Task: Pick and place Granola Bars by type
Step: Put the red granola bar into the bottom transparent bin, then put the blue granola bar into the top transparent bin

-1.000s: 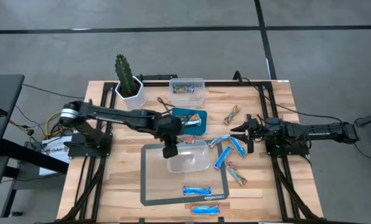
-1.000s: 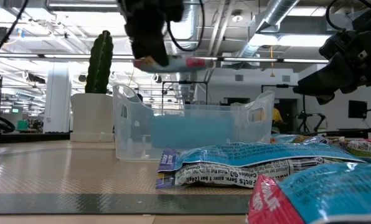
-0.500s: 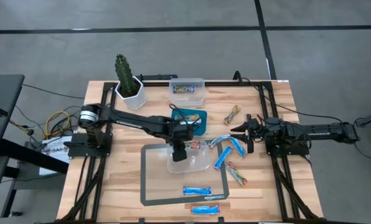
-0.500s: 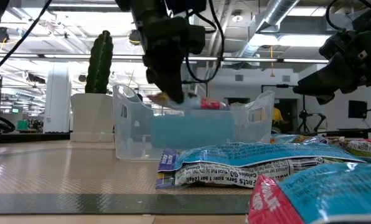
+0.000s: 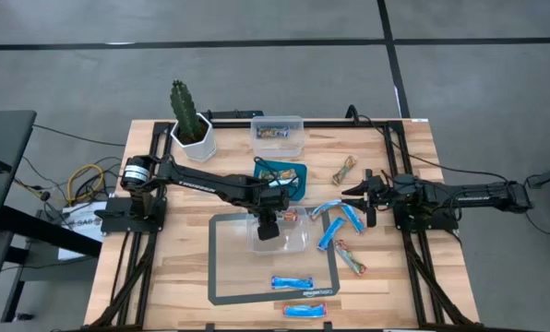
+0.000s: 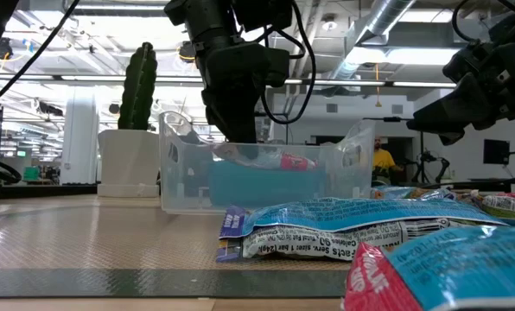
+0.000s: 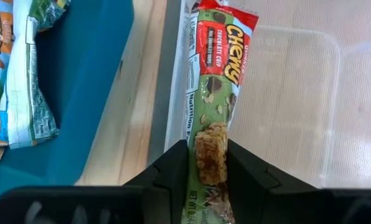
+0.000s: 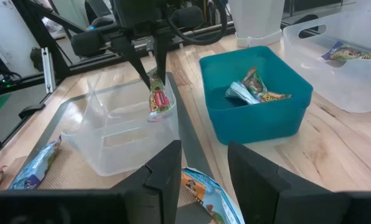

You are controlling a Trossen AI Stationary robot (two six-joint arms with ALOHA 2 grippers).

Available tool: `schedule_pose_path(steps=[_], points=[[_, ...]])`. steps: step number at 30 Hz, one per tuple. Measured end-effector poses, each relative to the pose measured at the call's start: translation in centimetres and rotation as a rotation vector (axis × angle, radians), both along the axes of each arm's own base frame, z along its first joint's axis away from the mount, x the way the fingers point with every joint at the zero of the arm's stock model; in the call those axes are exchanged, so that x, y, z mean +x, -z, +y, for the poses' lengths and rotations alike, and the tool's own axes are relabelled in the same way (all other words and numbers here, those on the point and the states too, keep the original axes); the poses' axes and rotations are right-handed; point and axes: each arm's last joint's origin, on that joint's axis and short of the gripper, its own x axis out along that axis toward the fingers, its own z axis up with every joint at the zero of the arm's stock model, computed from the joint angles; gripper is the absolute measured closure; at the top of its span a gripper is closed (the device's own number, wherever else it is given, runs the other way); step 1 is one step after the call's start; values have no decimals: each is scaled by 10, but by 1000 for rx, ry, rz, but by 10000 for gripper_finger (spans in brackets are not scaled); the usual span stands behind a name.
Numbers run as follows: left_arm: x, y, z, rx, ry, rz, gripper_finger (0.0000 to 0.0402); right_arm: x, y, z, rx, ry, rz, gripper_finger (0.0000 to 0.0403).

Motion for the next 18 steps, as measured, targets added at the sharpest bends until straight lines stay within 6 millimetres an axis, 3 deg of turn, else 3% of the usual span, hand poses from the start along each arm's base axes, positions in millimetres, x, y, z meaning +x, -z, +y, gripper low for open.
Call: schedule_pose_path(steps=[9,18], points=[[-1,0,-5,6,35,5,304,0,0,0,0,0,0,278],[-1,0,-9,7,46,6,227,0,0,0,0,0,0,278]])
